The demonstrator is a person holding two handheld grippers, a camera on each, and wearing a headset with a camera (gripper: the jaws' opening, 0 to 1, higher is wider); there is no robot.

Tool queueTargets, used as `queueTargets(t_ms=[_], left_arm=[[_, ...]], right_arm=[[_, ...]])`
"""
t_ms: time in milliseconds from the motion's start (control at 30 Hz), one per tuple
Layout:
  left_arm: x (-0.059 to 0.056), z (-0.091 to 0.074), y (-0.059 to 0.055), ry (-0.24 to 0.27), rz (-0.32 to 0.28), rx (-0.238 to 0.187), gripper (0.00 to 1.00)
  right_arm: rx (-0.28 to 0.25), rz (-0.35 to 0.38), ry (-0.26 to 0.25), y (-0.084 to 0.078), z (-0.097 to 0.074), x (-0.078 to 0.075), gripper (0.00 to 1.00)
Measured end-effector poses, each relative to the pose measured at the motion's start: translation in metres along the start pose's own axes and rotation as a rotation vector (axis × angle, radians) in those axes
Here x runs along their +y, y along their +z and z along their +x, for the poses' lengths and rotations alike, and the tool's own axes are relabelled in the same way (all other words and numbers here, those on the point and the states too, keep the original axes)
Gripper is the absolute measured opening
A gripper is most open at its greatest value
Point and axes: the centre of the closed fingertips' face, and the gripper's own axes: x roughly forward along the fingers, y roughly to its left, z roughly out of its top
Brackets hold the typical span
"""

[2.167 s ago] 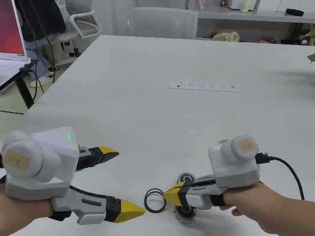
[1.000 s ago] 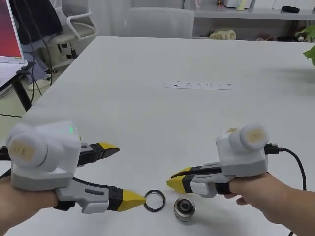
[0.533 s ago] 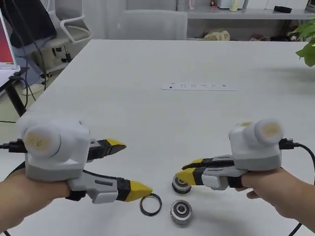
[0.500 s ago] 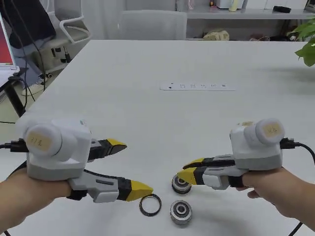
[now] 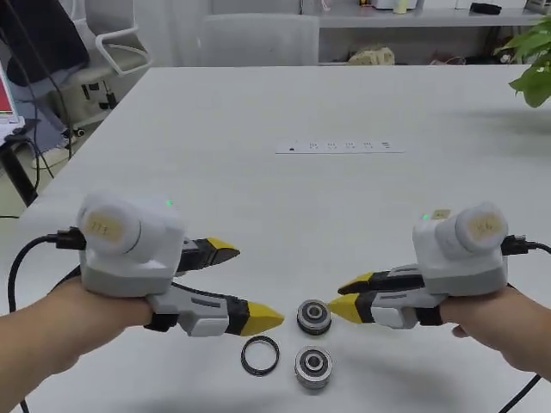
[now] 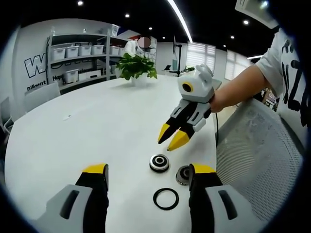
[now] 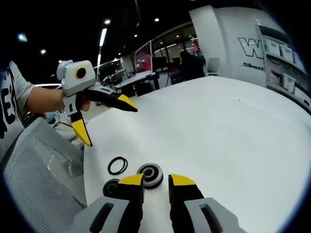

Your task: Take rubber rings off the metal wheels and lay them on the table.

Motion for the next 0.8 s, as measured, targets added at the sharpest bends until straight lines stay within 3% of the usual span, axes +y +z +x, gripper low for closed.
queueTargets(t_ms=[367, 800], left_arm=[[-0.006, 0.028, -0.008, -0.049, -0.017, 0.042, 0.57], [-0.019, 0.052, -0.017, -0.100, -0.012, 0.077, 0.44]], right_arm=[[0.046, -0.026, 0.024, -0.017, 0.008, 0.003, 0.18], [0.067, -0.049, 0.042, -0.025, 0.016, 0.005, 0.16]])
